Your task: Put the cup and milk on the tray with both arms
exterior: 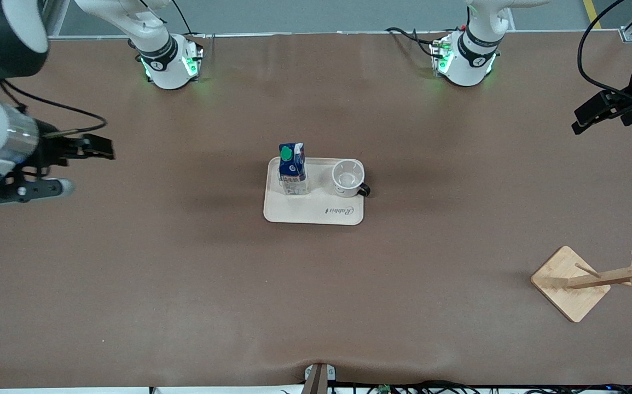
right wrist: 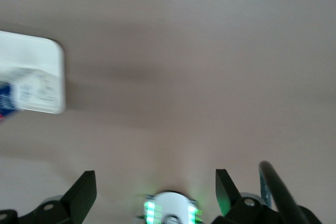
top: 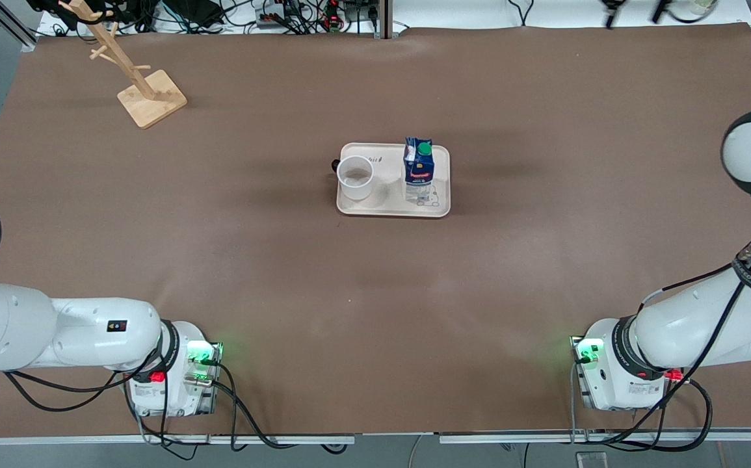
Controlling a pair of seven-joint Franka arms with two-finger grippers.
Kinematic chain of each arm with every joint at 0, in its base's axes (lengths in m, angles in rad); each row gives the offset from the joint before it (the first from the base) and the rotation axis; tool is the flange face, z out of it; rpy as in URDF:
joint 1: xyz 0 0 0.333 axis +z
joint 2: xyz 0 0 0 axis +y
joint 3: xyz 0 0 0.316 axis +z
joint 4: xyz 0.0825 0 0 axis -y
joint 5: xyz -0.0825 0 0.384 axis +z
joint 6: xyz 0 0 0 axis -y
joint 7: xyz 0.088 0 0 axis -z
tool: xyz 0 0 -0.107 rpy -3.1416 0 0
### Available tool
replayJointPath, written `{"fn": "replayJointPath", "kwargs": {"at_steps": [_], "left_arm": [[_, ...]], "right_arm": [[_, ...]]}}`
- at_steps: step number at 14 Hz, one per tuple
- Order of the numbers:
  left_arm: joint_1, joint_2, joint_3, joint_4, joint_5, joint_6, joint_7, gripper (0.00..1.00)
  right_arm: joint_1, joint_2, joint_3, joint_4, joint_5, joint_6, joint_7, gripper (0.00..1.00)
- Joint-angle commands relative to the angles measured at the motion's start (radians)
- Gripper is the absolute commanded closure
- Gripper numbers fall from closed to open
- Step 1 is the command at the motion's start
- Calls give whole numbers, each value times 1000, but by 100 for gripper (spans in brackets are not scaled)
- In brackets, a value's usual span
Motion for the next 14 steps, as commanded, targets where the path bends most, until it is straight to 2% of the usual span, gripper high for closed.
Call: {"fn": "replayJointPath", "kwargs": {"at_steps": [1,3,4,5,7,9,11,14], "left_arm": [[-2,-2,4,8,-17,3,25,0],[-2,0,4,15,-15,2,25,0],[-2,0,6,16,-15,2,25,0],[-2,0,6,16,-15,2,25,0],[-2,0,4,16,-19,2,24,0],[-2,4,4,16,-17,2,24,0],[-2,6,4,17,-19,2,24,0],[0,6,4,23,-20,-1,24,0]], "right_arm": [[-123,-148,14,-257,1,146,-38,0],[-170,-263,13,-442,29,286,-58,0],[-192,-297,11,-499,29,303,-98,0],[-200,-298,11,-502,26,294,-118,0],[-192,-288,16,-432,23,296,-116,0],[-194,-214,17,-296,13,267,-115,0],[-191,-161,16,-214,9,210,-115,0],[-191,-178,16,-205,-19,170,-103,0]]}}
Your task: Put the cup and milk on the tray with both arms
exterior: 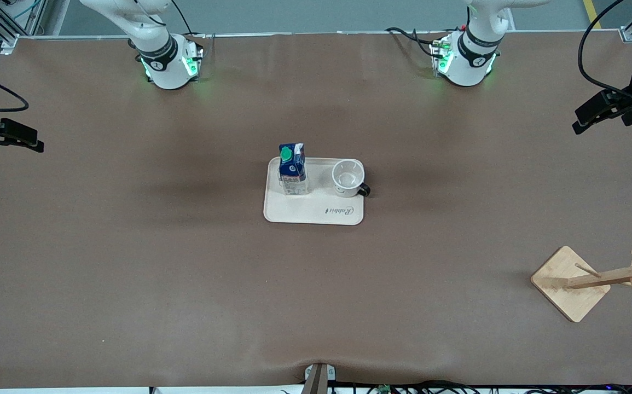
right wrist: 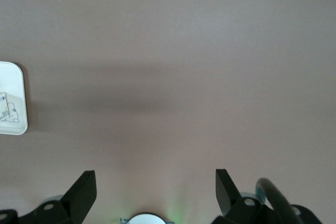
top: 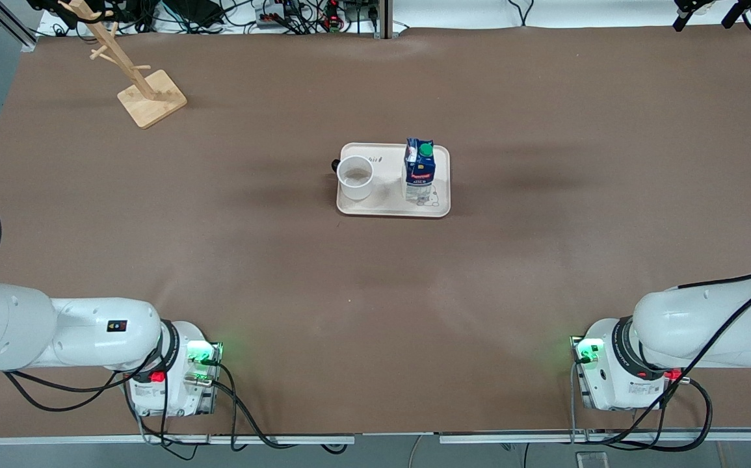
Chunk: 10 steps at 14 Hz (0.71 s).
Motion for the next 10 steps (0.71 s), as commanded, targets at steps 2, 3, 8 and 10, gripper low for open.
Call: {"fn": "replayJointPath", "kwargs": {"at_steps": [2,3,8,10], "left_arm": [[0,6,6,23,-20,-3,22,0],[0,6,6,23,-20,-3,22,0],[-2,6,4,23,-20,-3,22,0],[0,6,6,23,-20,-3,24,0]], "right_arm": [[5,-49,8,18,-3,-26,1,0],[26,-75,10,-5,-3,-12,2,0],[-4,-126,-1,-105,39,23,4,0],[-15,-124,-1,-105,51,22,4,0]]}}
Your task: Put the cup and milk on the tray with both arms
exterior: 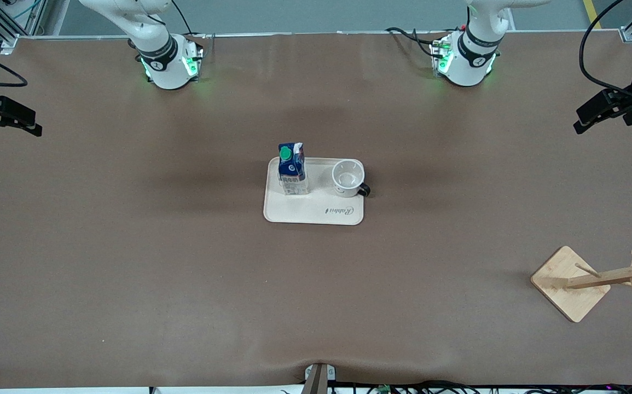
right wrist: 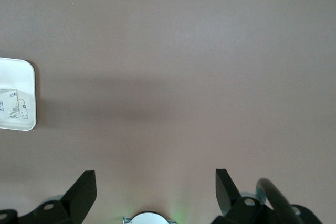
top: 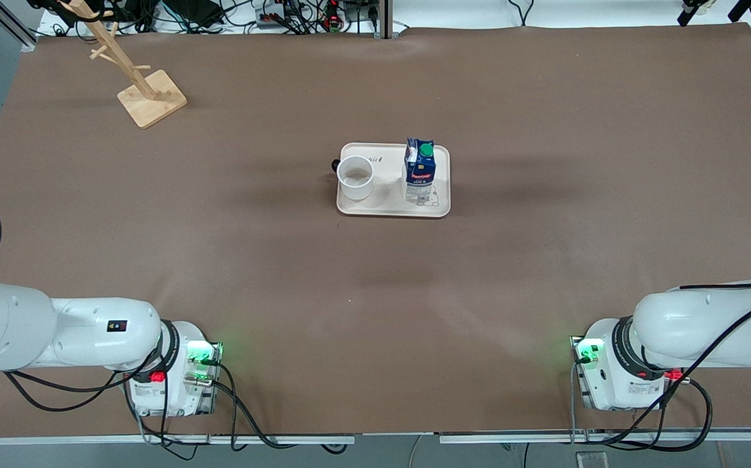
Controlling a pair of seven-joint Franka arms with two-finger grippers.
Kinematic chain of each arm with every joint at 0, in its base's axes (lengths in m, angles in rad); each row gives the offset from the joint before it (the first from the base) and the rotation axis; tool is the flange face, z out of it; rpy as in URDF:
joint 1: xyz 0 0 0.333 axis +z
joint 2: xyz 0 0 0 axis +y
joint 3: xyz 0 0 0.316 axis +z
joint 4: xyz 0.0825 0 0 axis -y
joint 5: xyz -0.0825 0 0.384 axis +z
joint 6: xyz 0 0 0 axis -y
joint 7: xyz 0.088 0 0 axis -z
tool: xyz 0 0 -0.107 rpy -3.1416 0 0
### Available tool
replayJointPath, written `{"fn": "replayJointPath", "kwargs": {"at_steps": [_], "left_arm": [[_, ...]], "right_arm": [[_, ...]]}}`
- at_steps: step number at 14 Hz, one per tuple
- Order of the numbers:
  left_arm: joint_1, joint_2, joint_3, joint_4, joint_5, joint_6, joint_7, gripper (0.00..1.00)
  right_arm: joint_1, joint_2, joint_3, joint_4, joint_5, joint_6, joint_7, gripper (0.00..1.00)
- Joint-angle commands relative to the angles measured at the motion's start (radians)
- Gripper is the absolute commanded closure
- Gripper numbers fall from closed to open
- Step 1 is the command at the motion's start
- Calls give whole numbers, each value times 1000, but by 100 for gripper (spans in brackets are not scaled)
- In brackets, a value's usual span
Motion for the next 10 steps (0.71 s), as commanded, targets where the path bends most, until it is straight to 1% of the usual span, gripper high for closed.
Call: {"fn": "replayJointPath", "kwargs": {"at_steps": [1,8,10], "left_arm": [[0,6,4,19,-20,-3,24,0],[-5,6,2,19,-37,-9,22,0],[-8,7,-13,17,-37,-16,16,0]], "right_arm": [[-24,-24,4,-29,30,-2,1,0],[-44,-20,4,-29,48,-28,1,0],[-50,-20,4,-29,58,-28,1,0]]}}
